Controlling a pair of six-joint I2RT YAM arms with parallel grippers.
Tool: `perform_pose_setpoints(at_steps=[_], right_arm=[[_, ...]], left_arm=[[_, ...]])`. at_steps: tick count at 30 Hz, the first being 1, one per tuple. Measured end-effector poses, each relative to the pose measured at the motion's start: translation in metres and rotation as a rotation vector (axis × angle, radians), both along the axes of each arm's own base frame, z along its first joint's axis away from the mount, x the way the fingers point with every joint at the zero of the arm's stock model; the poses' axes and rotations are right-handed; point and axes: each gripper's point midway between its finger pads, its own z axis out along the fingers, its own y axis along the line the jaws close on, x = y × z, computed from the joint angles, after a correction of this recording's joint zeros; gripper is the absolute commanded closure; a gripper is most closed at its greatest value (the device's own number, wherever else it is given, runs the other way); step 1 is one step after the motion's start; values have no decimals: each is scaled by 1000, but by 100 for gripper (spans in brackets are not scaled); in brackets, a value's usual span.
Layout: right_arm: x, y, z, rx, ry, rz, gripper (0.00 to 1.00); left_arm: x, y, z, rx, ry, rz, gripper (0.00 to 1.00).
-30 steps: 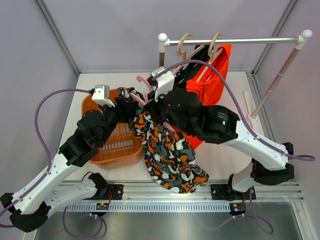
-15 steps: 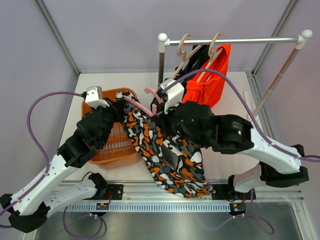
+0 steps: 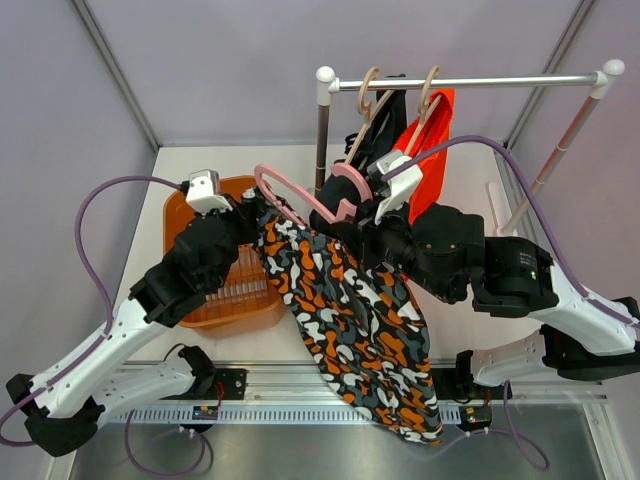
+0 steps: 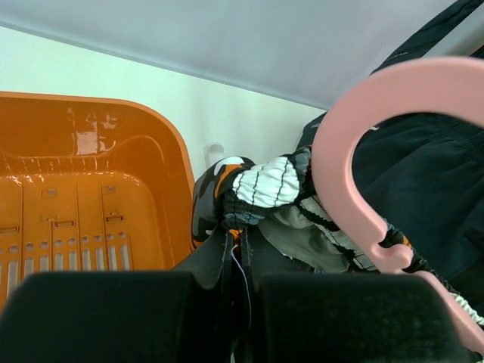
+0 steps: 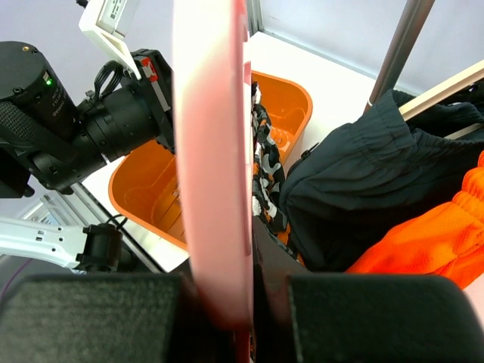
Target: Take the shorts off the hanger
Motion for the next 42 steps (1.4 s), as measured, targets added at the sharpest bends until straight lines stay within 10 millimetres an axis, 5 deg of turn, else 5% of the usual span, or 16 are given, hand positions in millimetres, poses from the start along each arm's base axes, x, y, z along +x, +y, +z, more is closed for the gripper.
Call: perform_pose_setpoints(at_steps=[6, 11, 18, 22, 25, 29, 37, 42], right_arm=[[4, 1, 8, 11, -32, -10, 100], [18, 4, 23, 21, -114, -79, 100], [45, 15, 50, 13, -237, -207, 100], [72, 14, 55, -6, -255, -298, 100], [99, 0, 57, -25, -252, -390, 100], [115, -20, 63, -22, -244, -458, 100], [105, -35, 54, -22, -205, -437, 100], [96, -48, 43, -22, -167, -422, 100]], left_arm=[[-4, -14, 1, 7, -3, -89, 100], [-25, -58, 8, 16, -31, -391, 100], [-100, -123, 24, 6, -87, -952, 100], [-137, -134, 35, 9, -142, -1128, 100], [-137, -124, 51, 24, -187, -1079, 100], [-109, -93, 96, 54, -278, -844, 100], [-83, 2, 264, 50, -636, -356, 100], [-89, 69, 330, 38, -836, -48, 100]])
